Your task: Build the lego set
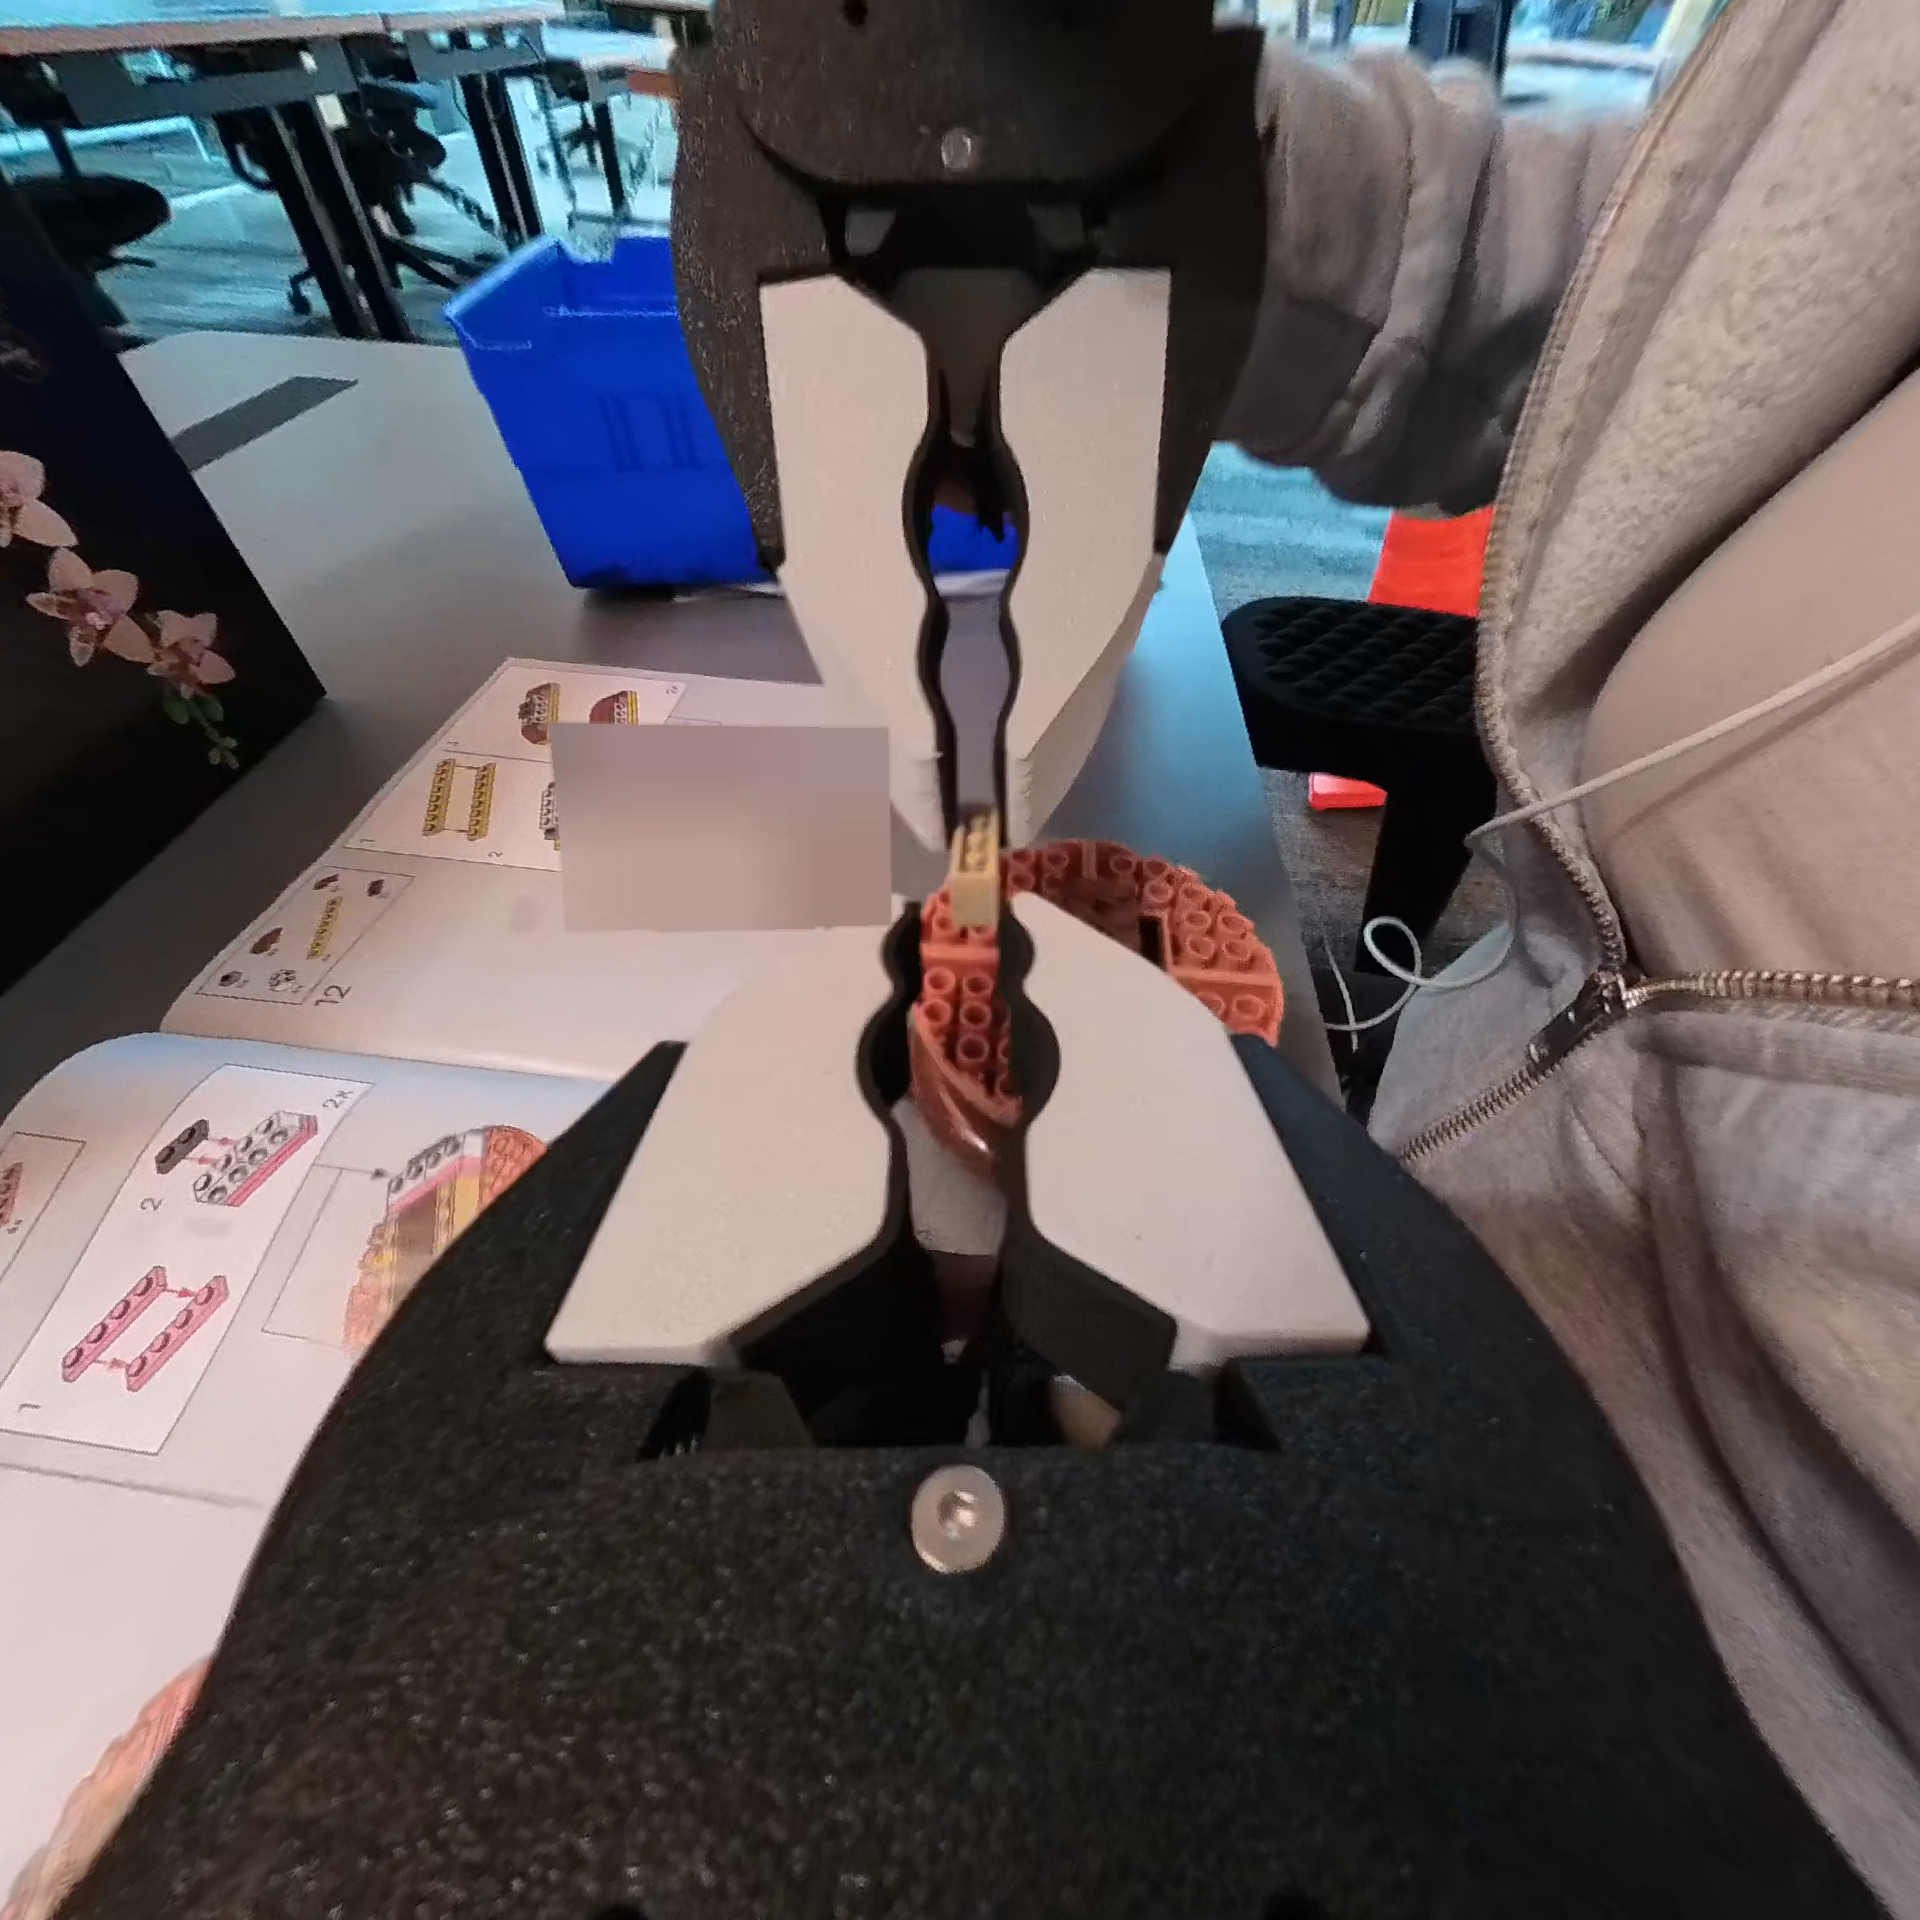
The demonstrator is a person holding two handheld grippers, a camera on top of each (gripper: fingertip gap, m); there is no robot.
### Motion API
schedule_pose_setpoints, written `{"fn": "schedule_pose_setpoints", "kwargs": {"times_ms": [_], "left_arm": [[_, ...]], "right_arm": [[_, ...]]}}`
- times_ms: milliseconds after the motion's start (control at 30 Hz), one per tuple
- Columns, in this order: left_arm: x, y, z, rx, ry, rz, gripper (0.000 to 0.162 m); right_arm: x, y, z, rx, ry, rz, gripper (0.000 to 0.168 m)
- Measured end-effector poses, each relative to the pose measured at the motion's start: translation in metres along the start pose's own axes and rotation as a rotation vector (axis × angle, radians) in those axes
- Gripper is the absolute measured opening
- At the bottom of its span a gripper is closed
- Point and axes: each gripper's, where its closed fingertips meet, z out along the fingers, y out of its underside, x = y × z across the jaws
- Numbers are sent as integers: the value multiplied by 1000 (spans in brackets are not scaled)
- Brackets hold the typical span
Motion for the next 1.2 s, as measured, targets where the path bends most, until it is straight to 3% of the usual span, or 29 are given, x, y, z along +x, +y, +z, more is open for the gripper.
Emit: {"fn": "schedule_pose_setpoints", "kwargs": {"times_ms": [67,267,433,1200], "left_arm": [[-4,11,-5,-54,-35,15,22],[-5,18,-11,-58,-29,14,8],[-5,14,-6,-51,-7,22,8],[11,8,5,-49,100,2,11]], "right_arm": [[-3,13,3,-70,-40,41,7],[-5,15,11,-153,-173,133,7],[-6,14,13,-195,-253,154,7],[-7,11,12,-203,-264,152,8]]}}
